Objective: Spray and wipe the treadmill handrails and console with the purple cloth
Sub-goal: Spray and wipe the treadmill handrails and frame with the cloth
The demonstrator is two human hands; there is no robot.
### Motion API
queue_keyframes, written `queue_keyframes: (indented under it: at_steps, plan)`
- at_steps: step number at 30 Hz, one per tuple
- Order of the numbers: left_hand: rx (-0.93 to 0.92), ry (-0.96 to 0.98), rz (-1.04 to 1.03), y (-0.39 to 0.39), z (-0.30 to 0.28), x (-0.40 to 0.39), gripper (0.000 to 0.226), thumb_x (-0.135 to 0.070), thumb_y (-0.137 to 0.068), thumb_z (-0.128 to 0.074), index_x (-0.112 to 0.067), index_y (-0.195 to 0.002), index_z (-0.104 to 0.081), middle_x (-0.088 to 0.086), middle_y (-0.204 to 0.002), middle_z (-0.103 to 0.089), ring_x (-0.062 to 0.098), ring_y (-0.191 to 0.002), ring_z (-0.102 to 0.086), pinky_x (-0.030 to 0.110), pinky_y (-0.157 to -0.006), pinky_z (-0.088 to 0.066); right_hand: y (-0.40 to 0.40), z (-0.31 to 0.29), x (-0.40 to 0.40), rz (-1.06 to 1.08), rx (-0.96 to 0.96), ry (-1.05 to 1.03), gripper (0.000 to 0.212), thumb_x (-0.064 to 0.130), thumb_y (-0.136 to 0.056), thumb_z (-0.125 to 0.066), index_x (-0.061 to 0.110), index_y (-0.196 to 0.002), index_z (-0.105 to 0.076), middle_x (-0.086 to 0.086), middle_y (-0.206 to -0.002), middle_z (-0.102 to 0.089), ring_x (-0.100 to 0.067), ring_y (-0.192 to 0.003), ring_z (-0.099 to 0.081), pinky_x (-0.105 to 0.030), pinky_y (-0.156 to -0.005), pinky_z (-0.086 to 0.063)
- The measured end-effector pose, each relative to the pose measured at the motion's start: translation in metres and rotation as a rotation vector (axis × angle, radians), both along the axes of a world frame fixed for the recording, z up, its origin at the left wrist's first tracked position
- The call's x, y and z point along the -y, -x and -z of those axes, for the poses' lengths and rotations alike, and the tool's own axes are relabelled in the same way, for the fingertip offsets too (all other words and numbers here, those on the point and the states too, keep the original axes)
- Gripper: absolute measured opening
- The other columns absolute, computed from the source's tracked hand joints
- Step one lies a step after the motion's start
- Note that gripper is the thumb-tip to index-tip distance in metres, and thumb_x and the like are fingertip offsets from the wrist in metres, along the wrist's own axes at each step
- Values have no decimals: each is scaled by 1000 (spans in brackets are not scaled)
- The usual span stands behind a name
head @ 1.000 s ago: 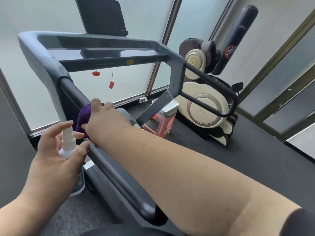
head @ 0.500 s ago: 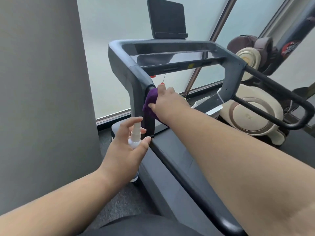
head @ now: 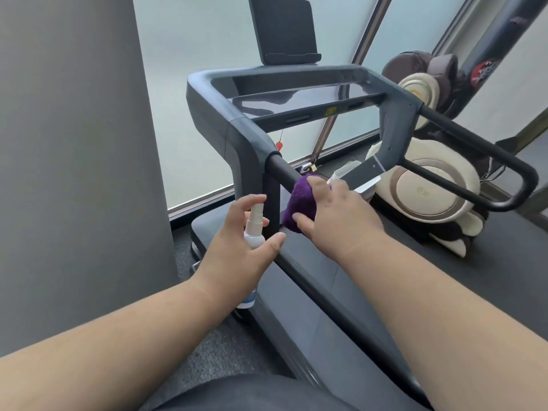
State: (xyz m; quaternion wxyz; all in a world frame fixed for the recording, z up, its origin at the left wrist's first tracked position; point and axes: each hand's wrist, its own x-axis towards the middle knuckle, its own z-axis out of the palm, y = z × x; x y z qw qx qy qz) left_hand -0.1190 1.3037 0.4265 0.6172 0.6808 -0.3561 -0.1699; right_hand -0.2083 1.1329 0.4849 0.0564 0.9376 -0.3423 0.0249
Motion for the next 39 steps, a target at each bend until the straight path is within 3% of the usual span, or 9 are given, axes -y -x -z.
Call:
queue_keyframes:
  at_steps: [4, 7, 11, 19, 23, 27, 32, 36, 39]
  plan:
    - [8, -31, 5, -10, 8, -9, 56, -32, -87, -71, -64, -121, -39, -22, -101, -58, 9, -77, -64, 31, -77, -54, -30, -1, -2, 29, -49, 66, 81, 78, -82, -46, 26, -140, -24, -16, -124, -45, -38, -109, -53, -47, -82, -49]
    - [30, -44, 14, -15, 11, -16, 55, -33, -88, -70, -64, -121, -39, -21, -103, -58, 10, -76, -63, 22, -73, -48, -69, -6, 8, 45, -38, -21, 77, 72, -86, -50, 21, -139, -27, -17, -124, -45, -40, -113, -54, -46, -82, -47]
    - [26, -48, 36, -17, 10, -22, 55, -35, -88, -69, -65, -122, -39, -29, -105, -56, 9, -80, -63, 20, -71, -50, -103, -9, 15, 68, 1, -110, 78, 69, -86, -54, 19, -140, -28, -15, -125, -47, -40, -114, -54, -49, -83, -48]
    - [26, -15, 80, -16, 2, -31, 52, -36, -88, -66, -64, -122, -39, -33, -106, -53, 1, -91, -59, 4, -72, -43, -55, -6, 4, 62, 20, -53, 69, 64, -84, -60, 30, -135, -31, -12, -117, -52, -39, -107, -57, -48, -83, -50]
    - [19, 6, 75, -19, 3, -33, 51, -44, -84, -63, -62, -125, -39, -32, -107, -55, 2, -87, -61, 7, -68, -45, -37, 0, 2, 48, 8, 39, 68, 65, -85, -58, 31, -135, -27, -12, -113, -50, -35, -103, -56, -45, -81, -51]
    - [11, 9, 55, -23, 13, -39, 53, -44, -83, -63, -57, -129, -40, -27, -108, -57, 7, -86, -62, 8, -70, -45, -63, 0, 2, 103, -29, 69, 66, 66, -85, -56, 20, -125, -32, -15, -114, -49, -39, -105, -57, -48, -81, -50]
    - [-21, -7, 66, -26, 15, -37, 52, -41, -84, -64, -58, -128, -41, -27, -107, -57, 12, -75, -61, 10, -64, -48, -111, -9, 11, 98, -21, -65, 78, 65, -85, -60, 15, -135, -29, -19, -123, -49, -43, -113, -56, -51, -87, -51]
    - [-3, -26, 96, -19, 13, -33, 51, -39, -87, -66, -61, -126, -41, -29, -108, -56, 5, -90, -61, 4, -73, -43, -101, -13, 14, 61, 43, -117, 76, 63, -81, -65, 20, -134, -33, -14, -119, -57, -38, -108, -60, -46, -83, -50]
    - [-16, -15, 106, -16, 14, -30, 52, -34, -88, -68, -60, -125, -42, -30, -108, -56, 1, -91, -60, 3, -74, -41, -69, -9, 13, 60, 81, -104, 69, 65, -79, -65, 26, -129, -37, -11, -114, -59, -37, -103, -61, -43, -77, -48]
